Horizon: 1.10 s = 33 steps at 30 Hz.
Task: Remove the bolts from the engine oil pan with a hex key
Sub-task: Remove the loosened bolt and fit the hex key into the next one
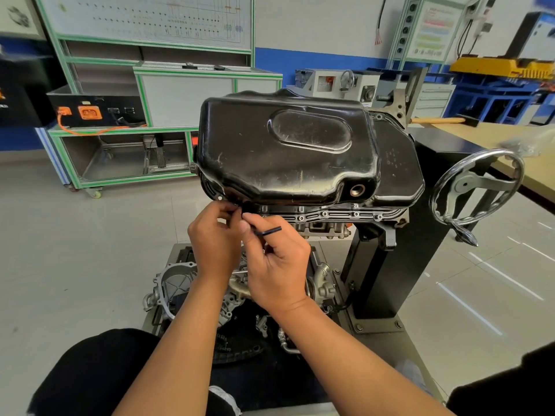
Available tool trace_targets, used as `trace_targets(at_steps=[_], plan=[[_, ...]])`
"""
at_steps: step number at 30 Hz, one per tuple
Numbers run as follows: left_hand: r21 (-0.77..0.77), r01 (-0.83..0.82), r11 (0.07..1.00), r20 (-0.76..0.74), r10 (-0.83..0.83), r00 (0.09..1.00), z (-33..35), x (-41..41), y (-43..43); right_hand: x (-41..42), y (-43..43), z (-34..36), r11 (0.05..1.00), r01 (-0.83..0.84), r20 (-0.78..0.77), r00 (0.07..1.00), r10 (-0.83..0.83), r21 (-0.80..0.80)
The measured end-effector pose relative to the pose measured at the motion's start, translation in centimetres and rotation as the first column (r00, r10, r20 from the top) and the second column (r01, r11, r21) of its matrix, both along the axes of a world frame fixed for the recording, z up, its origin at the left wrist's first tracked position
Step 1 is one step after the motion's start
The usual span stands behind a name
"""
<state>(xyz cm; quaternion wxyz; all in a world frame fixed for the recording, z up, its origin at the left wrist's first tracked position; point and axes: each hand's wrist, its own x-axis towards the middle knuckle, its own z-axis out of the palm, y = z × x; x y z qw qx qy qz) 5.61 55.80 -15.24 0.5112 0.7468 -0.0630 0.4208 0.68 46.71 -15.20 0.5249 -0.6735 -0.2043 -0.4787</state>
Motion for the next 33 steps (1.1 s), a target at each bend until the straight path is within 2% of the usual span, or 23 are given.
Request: trace_targets(at_steps=[4,9,13,18,22,30,33], plan=[[-0.067,-0.013,0.998,-0.06,0.009,0.998,-0.05,0.33,0.19,0.05,0.02,-0.27,1.0,-0.008,-0.012,1.0,0.008,0.008],[0.022,-0.01,1.0,-0.012,0.01,1.0,-0.25,0.25,0.15,-0.06,-0.05,0.07,1.0,-0.01,-0.032,0.999,0.01,0.017],[0.065,-0.023,0.998,-0.041,0.025,0.999,-0.35,0.55,0.22,-0.11,-0.13,-0.15,1.0,-0.012,-0.033,0.999,0.012,0.012],[0.02,-0.074,0.997,-0.116,0.076,0.99,-0.2,0.98,0.53,-0.04,-0.51,-0.48,1.0,-0.011,-0.029,1.0,0.01,-0.004],[0.006,-0.016,1.0,-0.15,0.016,0.988,0.1,0.33,0.49,0.18,-0.36,-0.36,1.0,-0.006,-0.027,1.0,0.006,0.007],[0.028,-0.106,0.994,-0.178,0.109,0.978,-0.26,0.56,0.25,-0.01,-0.71,-0.23,1.0,-0.01,-0.018,1.0,0.01,-0.011],[0.011,-0.072,0.997,-0.182,0.073,0.981,-0.41,0.65,0.35,-0.03,-0.74,-0.29,1.0,-0.001,-0.053,0.999,0.002,0.017]])
